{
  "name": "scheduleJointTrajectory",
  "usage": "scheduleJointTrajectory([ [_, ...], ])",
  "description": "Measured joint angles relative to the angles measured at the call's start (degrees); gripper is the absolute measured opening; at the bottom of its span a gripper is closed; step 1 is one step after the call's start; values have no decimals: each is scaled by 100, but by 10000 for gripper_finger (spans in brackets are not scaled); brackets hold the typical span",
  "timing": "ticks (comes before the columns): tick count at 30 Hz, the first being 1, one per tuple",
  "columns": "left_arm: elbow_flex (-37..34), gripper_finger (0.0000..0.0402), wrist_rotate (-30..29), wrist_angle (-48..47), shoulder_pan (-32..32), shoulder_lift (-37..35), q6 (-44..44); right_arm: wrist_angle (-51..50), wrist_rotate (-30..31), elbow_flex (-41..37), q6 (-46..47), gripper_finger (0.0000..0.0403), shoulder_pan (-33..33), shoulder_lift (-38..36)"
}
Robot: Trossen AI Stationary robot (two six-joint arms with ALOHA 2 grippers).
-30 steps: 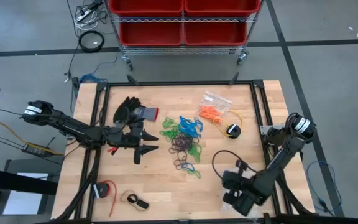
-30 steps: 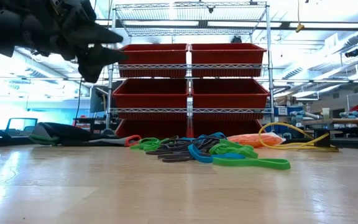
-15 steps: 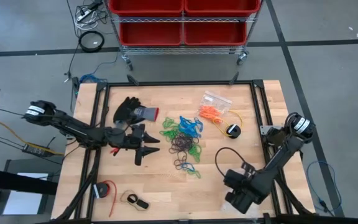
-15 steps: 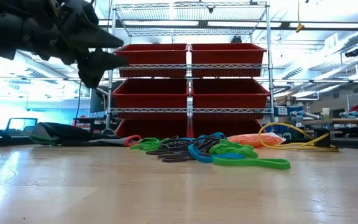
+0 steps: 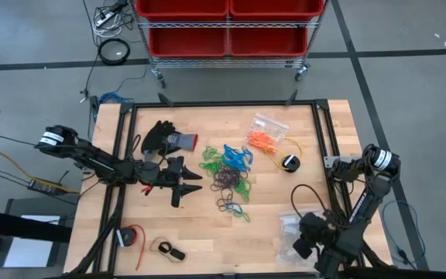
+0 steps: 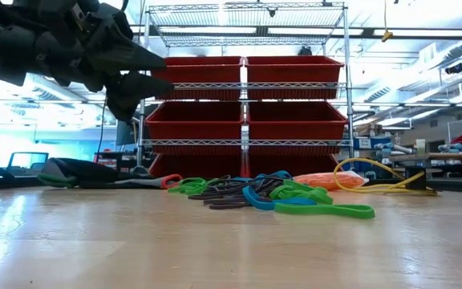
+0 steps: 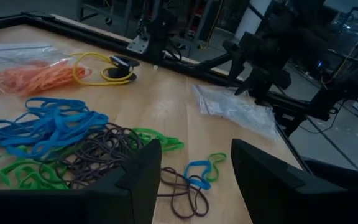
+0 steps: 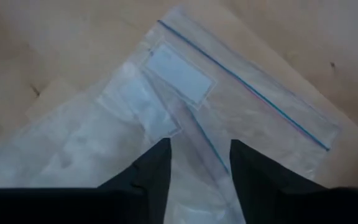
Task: Sort rubber bands
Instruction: Open the transparent zip bag
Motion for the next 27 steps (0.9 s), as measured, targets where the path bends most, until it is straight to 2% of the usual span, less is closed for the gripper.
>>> scheduleJointTrajectory([
  [6,0,202,0,41,0,1,5,514,132,-489,275,187,33,0],
  [12,0,202,-2,43,0,1,7,1224,77,-1074,297,185,-33,0],
  [16,0,202,-2,45,0,1,7,1352,98,-1198,310,149,-53,-5],
  [22,0,202,-4,47,0,2,8,1371,141,-1203,18,23,-109,-5],
  [24,0,202,-4,49,0,2,7,1367,192,-1196,-18,10,-111,-5],
  [27,0,202,-4,49,0,3,7,1253,192,-1095,-53,15,-145,-2],
])
